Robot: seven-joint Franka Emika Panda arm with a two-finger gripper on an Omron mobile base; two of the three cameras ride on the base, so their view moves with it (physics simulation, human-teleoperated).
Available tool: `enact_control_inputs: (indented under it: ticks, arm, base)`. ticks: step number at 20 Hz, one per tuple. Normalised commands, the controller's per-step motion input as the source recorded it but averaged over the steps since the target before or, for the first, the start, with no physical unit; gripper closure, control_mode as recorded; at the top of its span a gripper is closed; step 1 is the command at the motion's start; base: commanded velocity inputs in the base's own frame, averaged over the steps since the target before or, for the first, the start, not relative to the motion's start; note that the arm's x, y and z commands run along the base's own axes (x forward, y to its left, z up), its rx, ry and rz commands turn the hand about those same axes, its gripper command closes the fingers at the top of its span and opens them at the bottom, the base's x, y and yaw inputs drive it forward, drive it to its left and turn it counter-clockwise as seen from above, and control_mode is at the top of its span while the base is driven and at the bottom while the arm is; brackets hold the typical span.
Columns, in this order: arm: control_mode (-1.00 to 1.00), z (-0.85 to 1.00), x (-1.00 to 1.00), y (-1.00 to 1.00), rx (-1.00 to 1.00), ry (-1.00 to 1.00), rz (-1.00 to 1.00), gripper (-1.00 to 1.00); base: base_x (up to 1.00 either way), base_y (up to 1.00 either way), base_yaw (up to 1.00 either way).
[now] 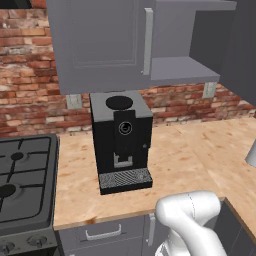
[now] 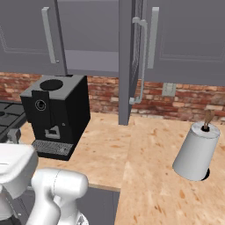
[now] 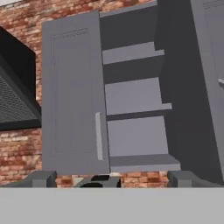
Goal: Open the cabinet. Pick the spray and place it next to the sink. Then close the cabinet.
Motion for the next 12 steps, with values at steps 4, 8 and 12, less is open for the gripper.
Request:
enact_control_inputs:
  ticks: [4, 8, 12]
  arm:
    - [-1.0, 0.0, 0.0, -0.53, 0.0, -0.11, 0.03, -1.0]
    - [-1.0, 0.0, 0.0, -0.6, 0.0, 0.0, 0.18, -1.0]
    - [-1.0, 0.0, 0.0, -0.61, 0.0, 0.0, 0.28, -1.0]
  base:
    - [0.0, 0.0, 0.0]
    - [0.0, 0.0, 0.0]
    - [0.0, 0.0, 0.0]
